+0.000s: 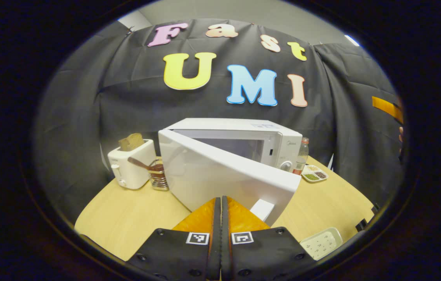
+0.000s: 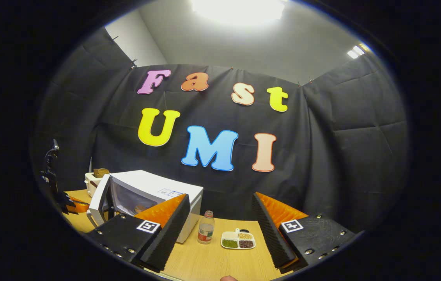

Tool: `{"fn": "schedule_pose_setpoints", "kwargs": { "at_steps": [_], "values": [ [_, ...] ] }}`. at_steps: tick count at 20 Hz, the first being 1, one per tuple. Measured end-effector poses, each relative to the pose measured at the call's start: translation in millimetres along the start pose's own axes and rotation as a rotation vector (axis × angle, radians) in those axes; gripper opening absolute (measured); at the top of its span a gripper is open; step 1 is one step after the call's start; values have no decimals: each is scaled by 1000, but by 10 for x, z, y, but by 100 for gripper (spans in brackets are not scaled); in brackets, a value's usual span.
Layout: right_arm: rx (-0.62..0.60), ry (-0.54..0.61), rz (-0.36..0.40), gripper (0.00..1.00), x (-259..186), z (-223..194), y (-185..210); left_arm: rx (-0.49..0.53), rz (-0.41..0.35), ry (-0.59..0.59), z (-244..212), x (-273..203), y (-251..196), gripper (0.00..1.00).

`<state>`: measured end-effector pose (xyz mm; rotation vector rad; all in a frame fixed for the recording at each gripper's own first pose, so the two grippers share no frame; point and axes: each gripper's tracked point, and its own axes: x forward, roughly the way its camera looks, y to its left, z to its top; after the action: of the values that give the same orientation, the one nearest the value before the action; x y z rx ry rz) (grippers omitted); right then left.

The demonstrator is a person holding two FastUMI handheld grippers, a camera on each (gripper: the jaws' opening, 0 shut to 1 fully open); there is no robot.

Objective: Open the microwave oven with the left hand, put the food in, and close the microwave oven.

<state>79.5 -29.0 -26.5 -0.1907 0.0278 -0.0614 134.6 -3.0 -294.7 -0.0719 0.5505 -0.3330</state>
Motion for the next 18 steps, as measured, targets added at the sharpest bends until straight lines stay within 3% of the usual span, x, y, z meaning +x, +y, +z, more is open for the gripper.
{"fn": "schedule_pose_setpoints", "kwargs": {
  "at_steps": [11,18],
  "values": [
    [-5,51,-218,97,-487,-170,-834,37,-98,3,250,679,-451,7],
    [17,84,-260,97,-625,-236,-938,112,-93,-14,433,1108,-590,7]
  ]
}}
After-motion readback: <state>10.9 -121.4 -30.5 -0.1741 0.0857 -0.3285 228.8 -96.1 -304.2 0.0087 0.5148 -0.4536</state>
